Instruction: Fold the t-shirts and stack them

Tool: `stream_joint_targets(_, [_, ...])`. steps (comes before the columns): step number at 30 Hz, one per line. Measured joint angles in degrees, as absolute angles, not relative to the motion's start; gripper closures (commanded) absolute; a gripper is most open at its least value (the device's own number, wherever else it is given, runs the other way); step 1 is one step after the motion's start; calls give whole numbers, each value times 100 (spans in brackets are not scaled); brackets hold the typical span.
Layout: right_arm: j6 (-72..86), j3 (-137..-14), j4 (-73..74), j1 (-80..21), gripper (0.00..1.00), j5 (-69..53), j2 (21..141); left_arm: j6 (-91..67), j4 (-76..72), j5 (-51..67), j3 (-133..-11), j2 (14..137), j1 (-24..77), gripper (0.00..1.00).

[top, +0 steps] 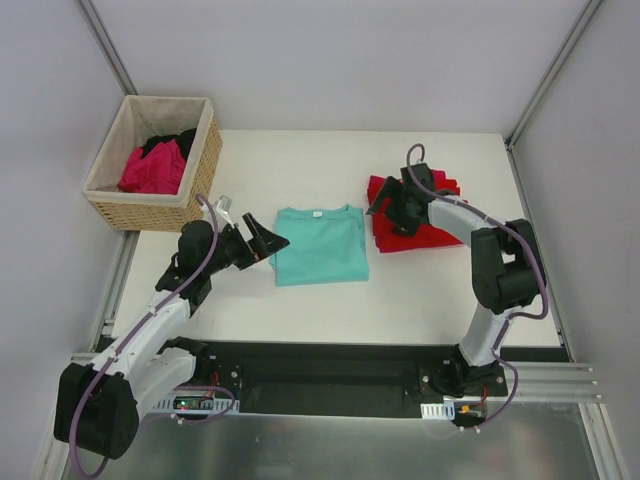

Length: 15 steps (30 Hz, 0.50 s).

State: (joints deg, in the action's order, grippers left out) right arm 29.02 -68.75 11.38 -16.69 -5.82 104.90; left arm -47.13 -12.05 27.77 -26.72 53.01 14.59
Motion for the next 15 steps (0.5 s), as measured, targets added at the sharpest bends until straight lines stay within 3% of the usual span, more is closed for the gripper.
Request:
stream_joint_targets(10, [2676, -7072, 1857, -2171, 3, 353, 10184, -4683, -862, 2816, -2641, 5118, 1459, 1])
stream_joint_targets(15, [2080, -7839, 2491, -2290, 3, 725, 9609, -4659, -766, 2788, -2536, 5153, 1459, 1])
